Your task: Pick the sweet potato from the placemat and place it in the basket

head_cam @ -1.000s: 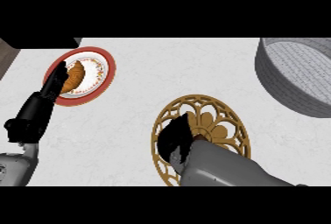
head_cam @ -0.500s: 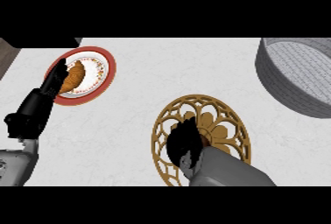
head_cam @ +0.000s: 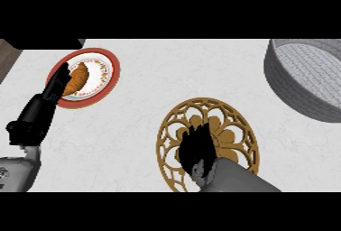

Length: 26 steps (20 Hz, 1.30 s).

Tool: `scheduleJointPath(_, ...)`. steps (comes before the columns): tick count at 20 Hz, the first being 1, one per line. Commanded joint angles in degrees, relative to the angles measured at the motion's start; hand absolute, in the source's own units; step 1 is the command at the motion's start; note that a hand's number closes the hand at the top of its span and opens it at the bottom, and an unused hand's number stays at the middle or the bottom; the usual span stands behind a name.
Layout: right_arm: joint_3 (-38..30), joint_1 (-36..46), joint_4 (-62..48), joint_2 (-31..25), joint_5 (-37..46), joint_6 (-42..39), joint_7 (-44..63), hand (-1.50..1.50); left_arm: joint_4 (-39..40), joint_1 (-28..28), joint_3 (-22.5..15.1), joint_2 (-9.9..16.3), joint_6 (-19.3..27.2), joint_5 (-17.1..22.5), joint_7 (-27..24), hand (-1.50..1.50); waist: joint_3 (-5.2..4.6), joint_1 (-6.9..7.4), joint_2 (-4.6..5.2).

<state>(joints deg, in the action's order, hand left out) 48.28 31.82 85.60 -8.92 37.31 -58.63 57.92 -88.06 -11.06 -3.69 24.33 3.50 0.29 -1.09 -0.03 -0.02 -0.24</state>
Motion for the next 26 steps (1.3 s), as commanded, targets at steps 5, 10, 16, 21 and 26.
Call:
scheduleJointPath(5,-1.98,-5.07,1.89,-1.74,6.1,-2.16,-0.11,-1.5,-1.33,0.08,2.97,-0.29,-3.3,0.47,0.73,0.0,0.03,0.0,0.17)
scheduleJointPath(10,-0.45,-7.12,-0.86,-2.42,10.71,4.52,-5.76,1.5,3.41,-3.79,3.04,-2.08,-2.73,-2.1,0.4,0.0,0.04,-0.09,0.3)
scheduleJointPath(16,1.93,-3.59,-3.73,-3.37,14.58,6.11,-12.32,1.5,-2.53,-3.96,1.55,-4.59,-0.84,-4.2,6.39,0.0,0.06,0.29,0.27)
scheduleJointPath(21,-10.74,-3.38,3.36,-21.53,11.5,13.69,-21.57,1.5,-1.22,1.66,4.03,-2.97,-2.51,-2.67,-0.23,0.0,0.42,-1.1,0.38)
scheduleJointPath(26,-26.27,-4.39,0.77,-27.72,7.01,20.35,-24.89,1.5,-0.19,2.36,6.2,-2.29,-1.78,-1.97,-0.04,0.0,1.6,-7.06,0.7)
